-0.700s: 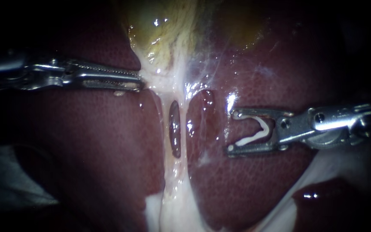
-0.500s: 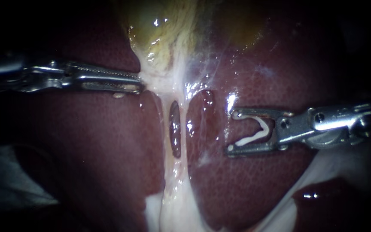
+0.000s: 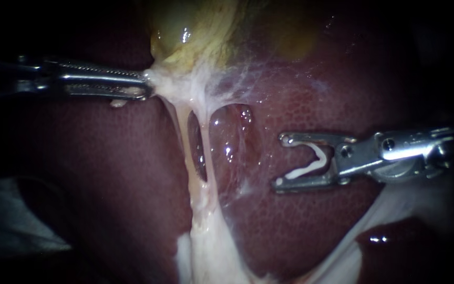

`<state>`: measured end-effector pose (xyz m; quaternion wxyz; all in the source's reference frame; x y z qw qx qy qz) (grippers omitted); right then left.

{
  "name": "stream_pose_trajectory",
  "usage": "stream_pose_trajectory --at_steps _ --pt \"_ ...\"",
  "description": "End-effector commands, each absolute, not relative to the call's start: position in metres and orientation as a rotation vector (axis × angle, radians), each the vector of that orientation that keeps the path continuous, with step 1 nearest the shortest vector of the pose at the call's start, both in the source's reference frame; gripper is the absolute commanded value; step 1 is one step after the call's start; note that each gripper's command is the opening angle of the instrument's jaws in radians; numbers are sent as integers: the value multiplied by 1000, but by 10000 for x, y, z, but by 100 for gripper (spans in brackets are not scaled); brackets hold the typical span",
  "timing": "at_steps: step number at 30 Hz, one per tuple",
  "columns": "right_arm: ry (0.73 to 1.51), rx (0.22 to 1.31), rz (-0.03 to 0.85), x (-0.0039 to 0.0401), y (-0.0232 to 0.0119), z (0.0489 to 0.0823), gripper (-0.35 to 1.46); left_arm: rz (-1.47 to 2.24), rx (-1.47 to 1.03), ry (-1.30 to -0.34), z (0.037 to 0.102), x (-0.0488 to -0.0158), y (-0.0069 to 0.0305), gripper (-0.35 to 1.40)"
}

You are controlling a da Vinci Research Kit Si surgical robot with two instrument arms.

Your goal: Clipping first clip left tube

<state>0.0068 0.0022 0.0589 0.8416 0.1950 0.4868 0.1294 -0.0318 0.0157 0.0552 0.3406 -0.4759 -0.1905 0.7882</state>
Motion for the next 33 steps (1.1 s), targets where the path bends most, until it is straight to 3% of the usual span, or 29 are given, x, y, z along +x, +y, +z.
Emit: stream_pose_trajectory --at_steps 1,16,33 --pt "1035 418 271 72 21 588 49 2052 -1239 -494 555 -319 157 -35" --pt "1101 501 282 154 -5 588 49 2051 -1239 -493 556 -321 157 -35" --pt "1117 566 292 182 -12 644 50 2051 -1239 -492 557 -322 158 -35"
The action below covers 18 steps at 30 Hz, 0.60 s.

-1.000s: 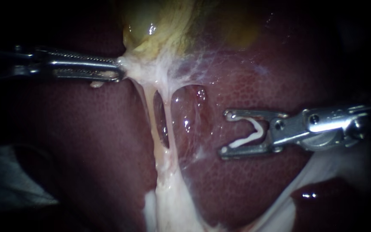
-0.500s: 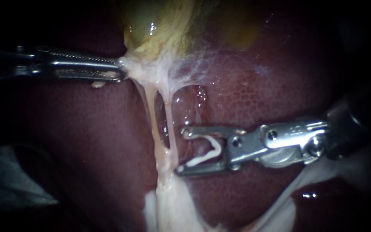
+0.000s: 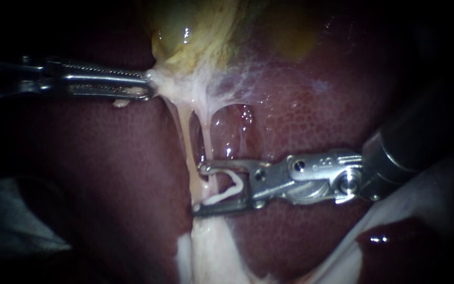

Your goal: Clipping first clip left tube

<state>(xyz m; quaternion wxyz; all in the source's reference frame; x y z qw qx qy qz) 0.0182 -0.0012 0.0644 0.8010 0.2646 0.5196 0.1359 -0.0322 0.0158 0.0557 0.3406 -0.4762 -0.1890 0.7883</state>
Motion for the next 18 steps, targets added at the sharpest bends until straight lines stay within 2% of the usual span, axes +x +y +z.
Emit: stream_pose_trajectory --at_steps 1,10,18 --pt "1119 569 285 182 -11 647 50 2051 -1239 -492 558 -322 158 -35" --pt "1138 599 240 183 -4 663 50 2051 -1239 -492 558 -322 158 -35" --pt "1204 653 200 189 2 669 49 2051 -1239 -492 558 -322 158 -35"
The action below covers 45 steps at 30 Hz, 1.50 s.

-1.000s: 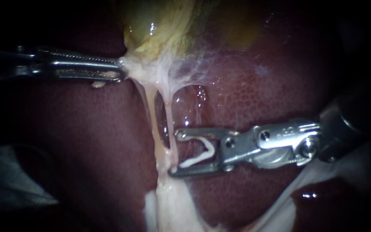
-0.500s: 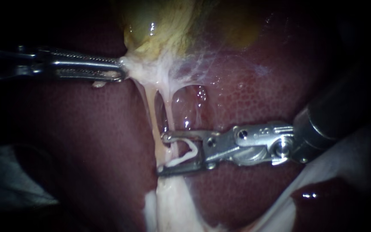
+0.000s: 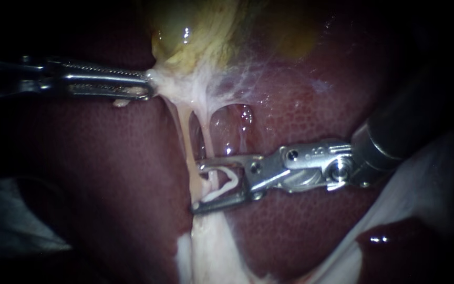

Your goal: Clipping first clip left tube

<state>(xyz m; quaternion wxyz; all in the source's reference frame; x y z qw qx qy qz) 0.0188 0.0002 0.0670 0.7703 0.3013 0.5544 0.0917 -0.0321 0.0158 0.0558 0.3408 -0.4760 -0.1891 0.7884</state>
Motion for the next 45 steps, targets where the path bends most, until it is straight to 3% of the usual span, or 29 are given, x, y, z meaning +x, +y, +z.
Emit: stream_pose_trajectory --at_steps 1,16,28,33,45 --pt "1211 662 197 190 2 670 49 2051 -1239 -492 558 -322 158 -35" --pt "1305 770 125 216 -1 661 47 2051 -1239 -492 558 -323 158 -35" --pt "1316 826 91 222 -20 633 41 2052 -1239 -492 559 -322 158 -35" --pt "1304 837 121 218 -21 631 27 2052 -1239 -492 559 -322 158 -35" --pt "1296 838 144 212 -19 634 -33 2052 -1239 -491 560 -322 158 -35"
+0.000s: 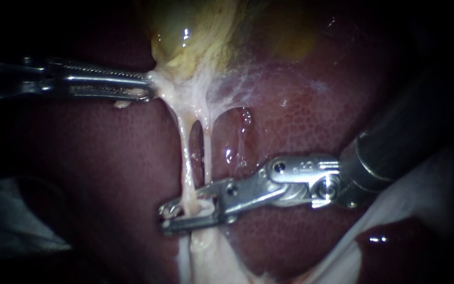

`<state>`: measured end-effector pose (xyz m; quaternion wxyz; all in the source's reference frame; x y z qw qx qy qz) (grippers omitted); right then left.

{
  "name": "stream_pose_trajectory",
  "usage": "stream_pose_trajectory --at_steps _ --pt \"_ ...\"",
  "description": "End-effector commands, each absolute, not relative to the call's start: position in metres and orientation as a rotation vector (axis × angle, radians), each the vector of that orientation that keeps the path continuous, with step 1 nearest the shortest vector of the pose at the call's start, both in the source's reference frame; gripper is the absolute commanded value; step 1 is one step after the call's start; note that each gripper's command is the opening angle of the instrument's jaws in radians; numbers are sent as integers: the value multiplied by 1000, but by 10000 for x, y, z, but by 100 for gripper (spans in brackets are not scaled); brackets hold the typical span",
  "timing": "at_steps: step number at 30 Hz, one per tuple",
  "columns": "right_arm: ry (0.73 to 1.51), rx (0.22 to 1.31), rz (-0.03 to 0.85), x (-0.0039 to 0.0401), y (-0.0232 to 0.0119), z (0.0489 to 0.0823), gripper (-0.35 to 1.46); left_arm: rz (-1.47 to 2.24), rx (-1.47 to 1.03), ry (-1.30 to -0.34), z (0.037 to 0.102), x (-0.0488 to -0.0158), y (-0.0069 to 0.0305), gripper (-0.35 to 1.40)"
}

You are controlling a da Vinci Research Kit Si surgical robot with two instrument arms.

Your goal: Clipping first clip left tube

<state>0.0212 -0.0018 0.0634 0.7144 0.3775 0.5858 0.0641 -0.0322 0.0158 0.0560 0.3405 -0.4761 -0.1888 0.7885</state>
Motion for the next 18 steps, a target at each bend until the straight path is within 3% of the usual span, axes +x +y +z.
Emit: stream_pose_trajectory --at_steps 1,18 --pt "1294 842 148 212 -19 634 -35 2052 -1239 -491 560 -322 158 -35" --pt "1272 881 194 210 -18 639 -33 2052 -1239 -491 564 -322 161 -35"
